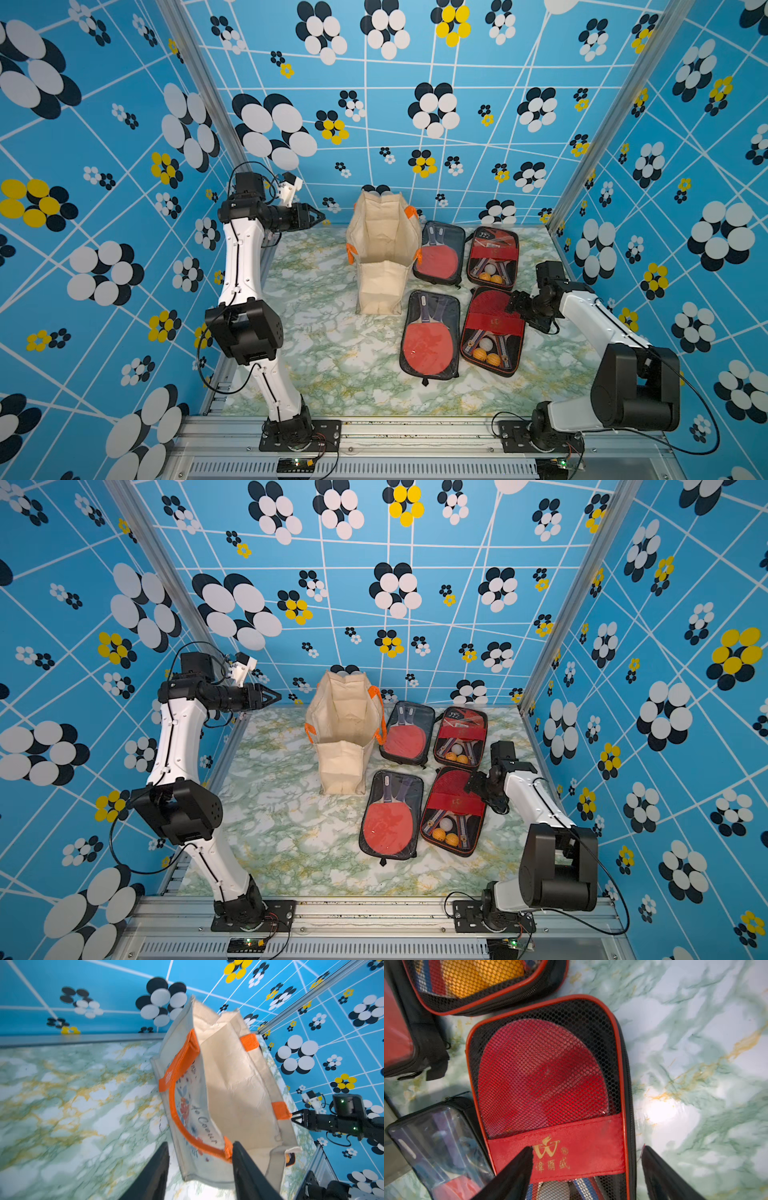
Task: Remove the ping pong set from the canvas bag
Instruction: Move the canvas bag to the center of the board.
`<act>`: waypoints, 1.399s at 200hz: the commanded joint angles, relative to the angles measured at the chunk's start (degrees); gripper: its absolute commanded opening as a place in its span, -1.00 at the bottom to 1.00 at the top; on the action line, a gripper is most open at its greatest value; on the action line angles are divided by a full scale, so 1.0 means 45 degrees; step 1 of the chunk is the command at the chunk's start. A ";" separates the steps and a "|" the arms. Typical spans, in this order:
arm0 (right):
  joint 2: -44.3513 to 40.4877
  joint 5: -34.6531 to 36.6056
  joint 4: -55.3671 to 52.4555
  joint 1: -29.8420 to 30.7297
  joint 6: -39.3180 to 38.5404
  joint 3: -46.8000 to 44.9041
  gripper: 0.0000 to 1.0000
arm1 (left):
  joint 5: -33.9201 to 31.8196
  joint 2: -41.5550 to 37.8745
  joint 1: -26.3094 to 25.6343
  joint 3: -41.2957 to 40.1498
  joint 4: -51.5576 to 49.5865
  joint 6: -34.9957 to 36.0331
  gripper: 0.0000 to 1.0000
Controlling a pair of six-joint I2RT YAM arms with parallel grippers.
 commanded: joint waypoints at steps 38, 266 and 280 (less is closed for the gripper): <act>-0.0578 0.0799 -0.0915 -0.0087 -0.0275 0.1470 0.71 | -0.1192 -0.2737 0.0511 -0.5468 0.3550 -0.0584 0.58; 0.0033 0.2066 0.0200 0.0600 -0.0354 0.3104 0.77 | -0.7148 -0.3853 -0.2005 -1.4184 1.2305 -0.1280 0.93; 0.0006 0.2177 0.0415 0.0660 -0.0341 0.3062 0.77 | -0.7557 -0.3793 -0.2133 -1.4595 1.3156 -0.1311 0.93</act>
